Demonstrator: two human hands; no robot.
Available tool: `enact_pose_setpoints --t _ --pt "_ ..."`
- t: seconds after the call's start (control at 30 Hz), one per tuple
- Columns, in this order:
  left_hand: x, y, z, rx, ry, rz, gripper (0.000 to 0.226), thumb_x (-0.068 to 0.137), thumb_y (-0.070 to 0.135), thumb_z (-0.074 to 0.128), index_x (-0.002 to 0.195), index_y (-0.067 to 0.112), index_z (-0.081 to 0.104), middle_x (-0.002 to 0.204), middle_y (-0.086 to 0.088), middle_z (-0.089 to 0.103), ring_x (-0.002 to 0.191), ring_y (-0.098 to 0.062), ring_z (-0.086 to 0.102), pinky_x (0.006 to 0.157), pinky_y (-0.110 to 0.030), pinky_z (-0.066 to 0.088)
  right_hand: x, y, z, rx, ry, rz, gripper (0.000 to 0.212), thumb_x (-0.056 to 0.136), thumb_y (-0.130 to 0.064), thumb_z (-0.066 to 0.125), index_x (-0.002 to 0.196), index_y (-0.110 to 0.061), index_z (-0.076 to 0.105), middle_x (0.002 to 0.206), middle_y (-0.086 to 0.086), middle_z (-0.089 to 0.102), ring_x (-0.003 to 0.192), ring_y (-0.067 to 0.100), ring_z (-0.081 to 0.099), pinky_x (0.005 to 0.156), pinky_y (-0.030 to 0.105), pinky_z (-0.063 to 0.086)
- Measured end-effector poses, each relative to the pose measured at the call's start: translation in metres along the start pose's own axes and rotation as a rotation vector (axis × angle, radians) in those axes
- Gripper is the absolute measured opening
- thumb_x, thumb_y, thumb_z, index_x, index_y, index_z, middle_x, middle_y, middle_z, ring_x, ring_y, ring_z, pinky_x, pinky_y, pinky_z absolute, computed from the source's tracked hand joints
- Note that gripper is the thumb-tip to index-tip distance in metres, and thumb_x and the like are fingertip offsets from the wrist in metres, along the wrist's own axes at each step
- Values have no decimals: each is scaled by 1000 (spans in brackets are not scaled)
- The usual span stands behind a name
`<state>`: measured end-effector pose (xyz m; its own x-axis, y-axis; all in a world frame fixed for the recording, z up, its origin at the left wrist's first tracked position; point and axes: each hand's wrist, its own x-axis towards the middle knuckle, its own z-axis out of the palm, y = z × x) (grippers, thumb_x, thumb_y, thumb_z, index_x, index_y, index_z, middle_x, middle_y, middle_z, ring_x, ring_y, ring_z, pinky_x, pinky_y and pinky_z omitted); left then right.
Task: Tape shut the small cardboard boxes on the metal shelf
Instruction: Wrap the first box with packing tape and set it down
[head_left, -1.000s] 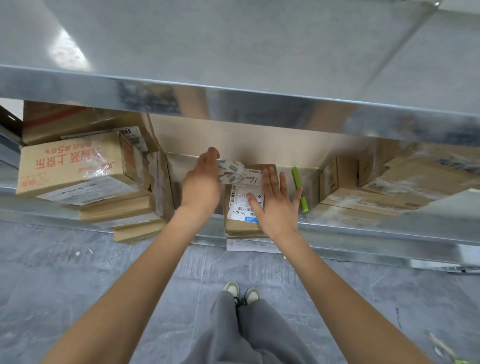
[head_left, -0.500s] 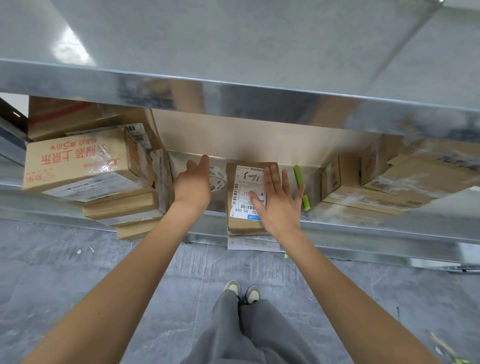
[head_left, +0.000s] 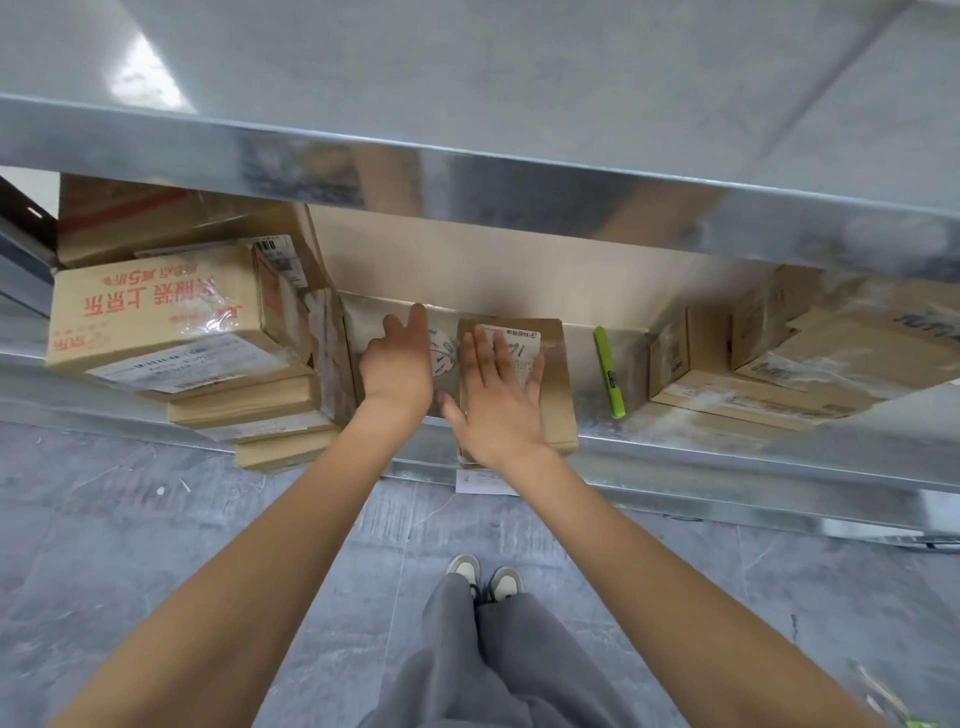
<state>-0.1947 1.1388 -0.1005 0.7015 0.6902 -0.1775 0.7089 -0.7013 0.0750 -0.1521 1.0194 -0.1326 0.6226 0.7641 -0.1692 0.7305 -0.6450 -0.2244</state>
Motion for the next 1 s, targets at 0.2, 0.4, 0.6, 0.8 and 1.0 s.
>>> enact_pose_setpoints --t 0.2,0.4,0.6,0.8,1.0 --pt "1 -6 17 -611 137 -112 58 87 -11 41 141 7 33 133 -20 45 105 -33 58 83 -36 48 -2 7 -1 58 -5 63 85 87 -57 41 154 -29 -2 162 -8 -10 143 36 -27 102 74 -14" --pt "-11 -4 53 -1482 -124 -512 64 94 23 63 147 7 32 144 -14 47 130 -27 48 111 -40 38 0 29 -10 47 -40 247 101 77 -69 51 152 -32 -5 162 1 -11 144 42 -19 105 74 -4" --pt "-14 30 54 -1929 -514 -566 51 98 39 50 137 7 52 128 -13 61 100 -21 60 75 -27 46 -6 35 -15 45 17 268 99 70 -70 55 151 -39 7 163 -4 0 147 37 -6 106 72 7" --pt "-26 48 44 -1953 -432 -528 37 97 34 57 121 7 65 111 -12 71 85 -15 70 63 -21 52 -14 36 -23 153 104 308 88 69 -62 58 146 -50 18 162 -8 7 147 30 1 108 69 11" --pt "-16 60 -1 -1274 130 -215 25 99 24 48 104 6 64 105 -15 70 101 -33 63 84 -38 51 -16 35 -37 680 308 222 75 80 -43 46 151 -31 25 159 2 20 146 24 16 117 51 20"
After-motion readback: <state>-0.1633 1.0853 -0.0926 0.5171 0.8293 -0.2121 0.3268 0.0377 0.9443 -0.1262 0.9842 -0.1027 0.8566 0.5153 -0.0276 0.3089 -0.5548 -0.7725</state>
